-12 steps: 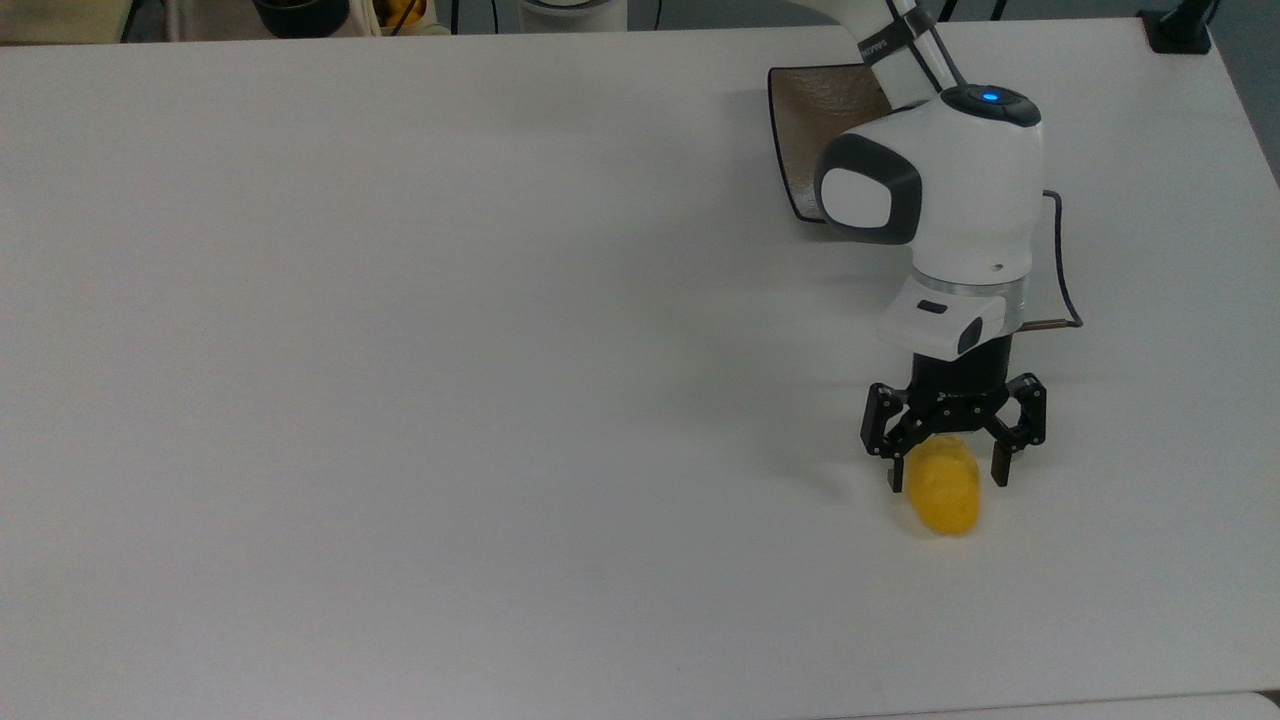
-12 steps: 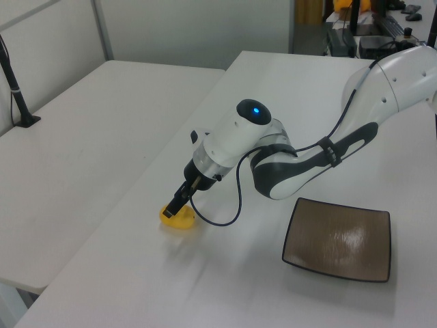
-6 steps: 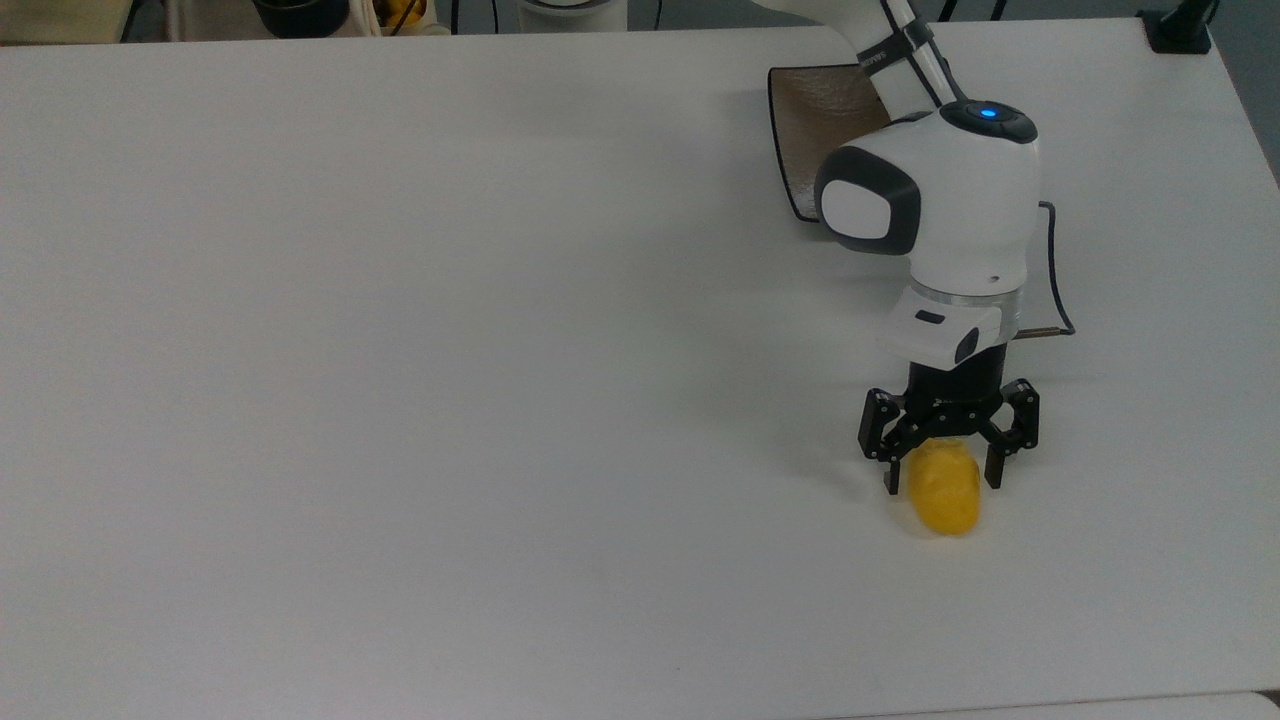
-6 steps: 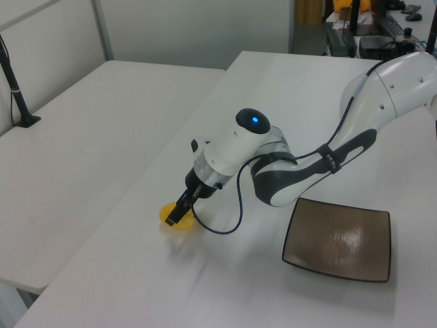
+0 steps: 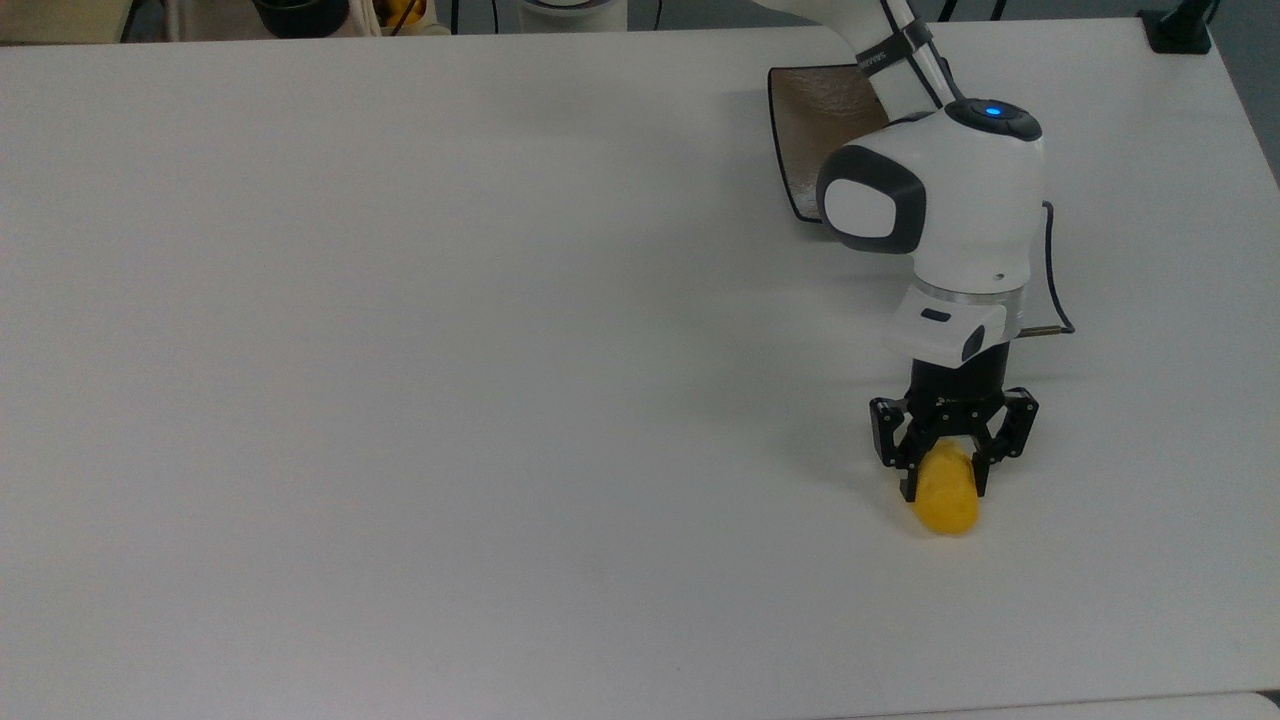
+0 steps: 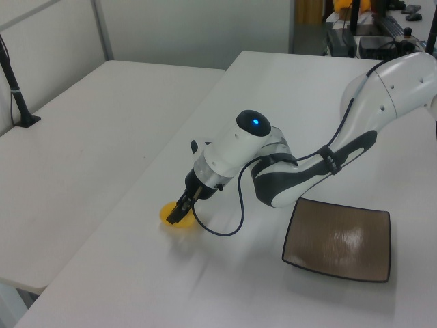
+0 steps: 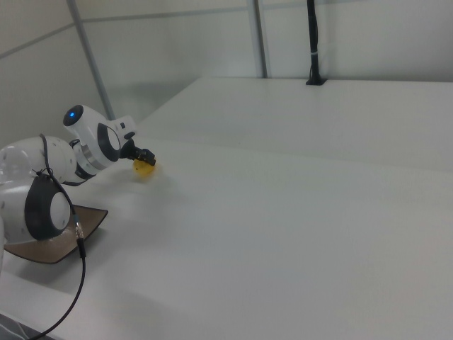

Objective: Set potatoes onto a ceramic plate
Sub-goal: 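Close the gripper around the yellow potato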

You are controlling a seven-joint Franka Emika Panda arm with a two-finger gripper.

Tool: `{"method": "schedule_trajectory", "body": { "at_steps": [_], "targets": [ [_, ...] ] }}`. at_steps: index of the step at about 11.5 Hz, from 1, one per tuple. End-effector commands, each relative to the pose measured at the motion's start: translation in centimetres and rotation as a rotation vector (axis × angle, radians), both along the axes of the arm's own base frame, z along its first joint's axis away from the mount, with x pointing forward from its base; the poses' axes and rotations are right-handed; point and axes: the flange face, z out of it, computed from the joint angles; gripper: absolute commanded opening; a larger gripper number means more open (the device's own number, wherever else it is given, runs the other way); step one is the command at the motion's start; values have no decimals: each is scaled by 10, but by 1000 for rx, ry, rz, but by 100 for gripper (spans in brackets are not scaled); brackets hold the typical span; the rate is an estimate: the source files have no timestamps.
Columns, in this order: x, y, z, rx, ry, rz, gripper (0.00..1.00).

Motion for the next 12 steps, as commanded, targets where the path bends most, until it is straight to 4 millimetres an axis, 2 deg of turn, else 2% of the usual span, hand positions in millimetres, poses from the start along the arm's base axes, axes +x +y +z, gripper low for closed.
{"method": "schedule_trajectory", "body": {
  "at_steps": [1,4,6,9,12],
  "targets": [
    [0,5,-3,-8,-28,17,4],
    [-2,6,-1,-6,-26,17,4],
    [-6,4,21,-3,-25,9,4],
    [-22,6,72,1,12,-6,4],
    [-43,-10,132,-4,46,-46,4]
  ]
}}
